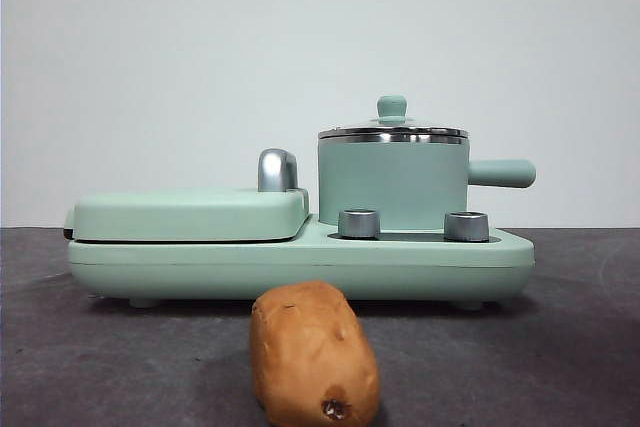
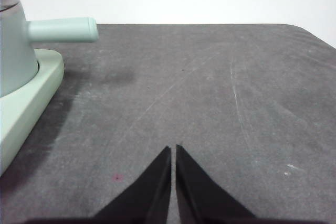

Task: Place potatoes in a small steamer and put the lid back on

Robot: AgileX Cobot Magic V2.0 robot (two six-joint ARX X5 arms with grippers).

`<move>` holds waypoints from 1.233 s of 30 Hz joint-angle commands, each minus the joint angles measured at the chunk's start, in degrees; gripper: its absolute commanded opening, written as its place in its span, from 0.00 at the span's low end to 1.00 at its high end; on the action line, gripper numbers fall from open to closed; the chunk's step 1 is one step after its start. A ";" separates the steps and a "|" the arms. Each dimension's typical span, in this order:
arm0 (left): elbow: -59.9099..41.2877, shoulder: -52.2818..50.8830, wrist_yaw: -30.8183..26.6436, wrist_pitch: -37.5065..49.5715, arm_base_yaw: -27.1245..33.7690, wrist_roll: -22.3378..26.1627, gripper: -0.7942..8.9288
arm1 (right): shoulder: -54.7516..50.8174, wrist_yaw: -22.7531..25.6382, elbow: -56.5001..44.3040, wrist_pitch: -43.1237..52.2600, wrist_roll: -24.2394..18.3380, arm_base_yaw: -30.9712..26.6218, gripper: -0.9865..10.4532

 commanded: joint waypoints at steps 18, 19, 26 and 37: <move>15.67 11.78 7.96 1.16 -2.73 -14.82 0.09 | 4.92 -9.16 19.30 -11.23 17.57 0.20 0.10; 17.51 13.57 8.92 0.39 -2.95 -14.78 0.09 | 6.08 -9.99 21.16 -12.35 17.53 0.20 0.10; 32.57 28.33 19.78 -6.23 -5.11 -14.05 0.09 | 17.20 -21.86 35.21 -20.94 15.41 0.20 0.10; 53.59 47.84 34.95 -17.51 -13.33 -5.90 0.09 | 34.23 -44.04 53.53 -31.89 5.62 0.20 0.10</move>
